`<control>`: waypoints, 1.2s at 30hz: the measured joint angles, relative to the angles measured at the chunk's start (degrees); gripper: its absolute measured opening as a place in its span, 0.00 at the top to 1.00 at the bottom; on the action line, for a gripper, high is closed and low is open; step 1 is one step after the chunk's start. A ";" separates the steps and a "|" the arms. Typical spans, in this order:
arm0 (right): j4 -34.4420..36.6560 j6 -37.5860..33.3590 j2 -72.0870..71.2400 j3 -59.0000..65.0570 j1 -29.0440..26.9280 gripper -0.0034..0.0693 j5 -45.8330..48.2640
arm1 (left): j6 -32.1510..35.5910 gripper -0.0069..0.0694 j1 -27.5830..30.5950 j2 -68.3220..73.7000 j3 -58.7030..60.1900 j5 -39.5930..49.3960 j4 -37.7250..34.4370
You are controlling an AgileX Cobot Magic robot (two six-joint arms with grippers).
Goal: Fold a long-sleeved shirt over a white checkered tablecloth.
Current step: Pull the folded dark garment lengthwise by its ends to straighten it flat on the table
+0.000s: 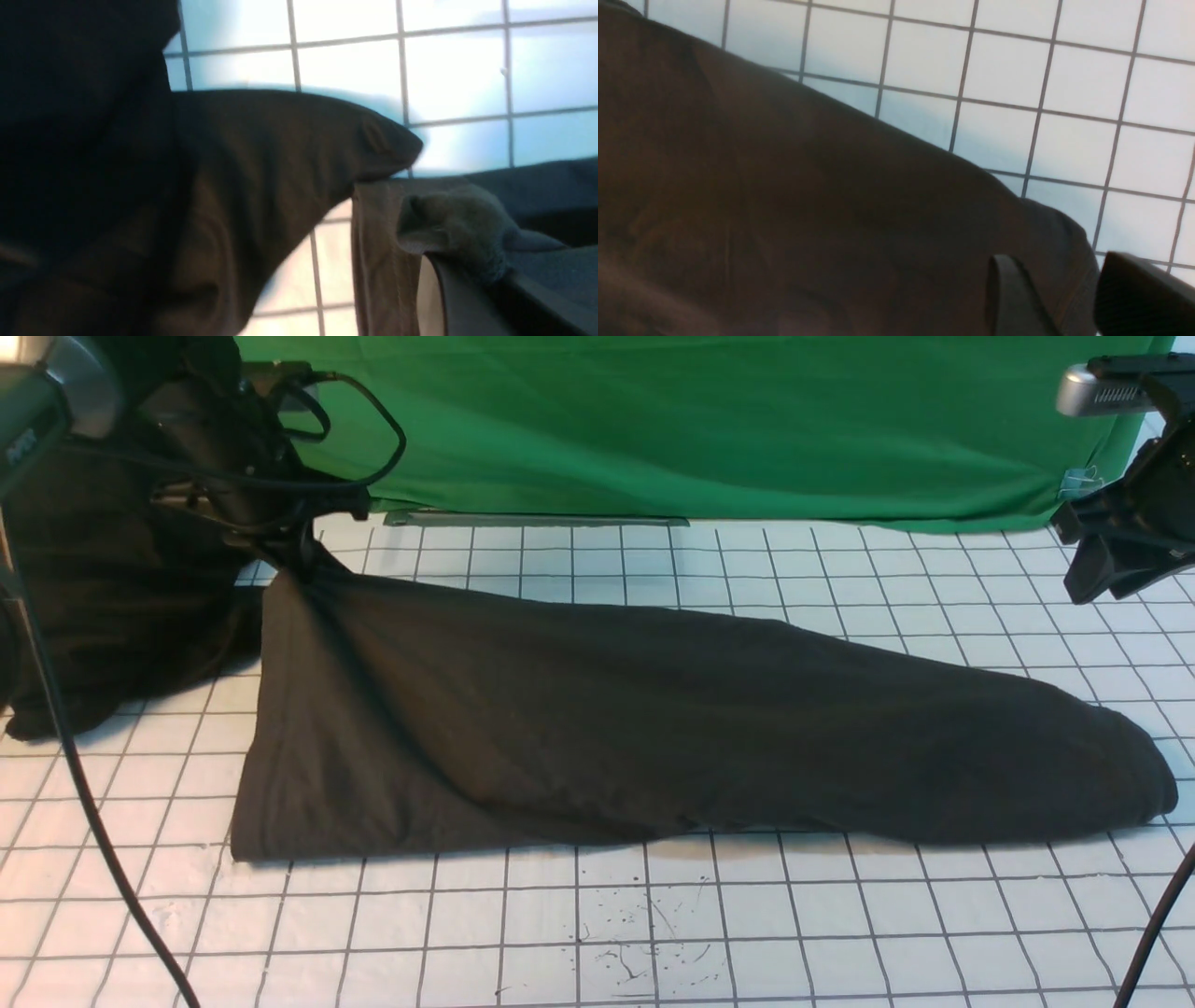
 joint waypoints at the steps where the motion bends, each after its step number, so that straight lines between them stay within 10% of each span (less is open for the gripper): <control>1: 0.00 0.00 0.00 0.00 0.00 0.61 0.00 | 0.00 0.85 -0.06 0.44 0.00 -0.70 0.32; 15: 0.10 2.14 -2.54 4.15 0.00 0.58 3.11 | -5.93 0.28 -0.06 -2.67 -3.93 4.60 6.90; 23: -8.84 5.52 -10.63 15.48 -0.26 0.58 3.50 | -1.03 0.85 -0.09 -9.60 0.11 5.56 2.20; 29: -9.04 7.94 -11.72 20.61 -0.45 0.52 3.17 | 3.98 0.92 -1.62 -14.27 14.08 5.32 -11.78; 36: -8.05 8.74 -11.47 26.89 -4.31 0.20 -5.17 | 4.76 0.92 -8.54 -18.47 35.70 -3.50 -10.03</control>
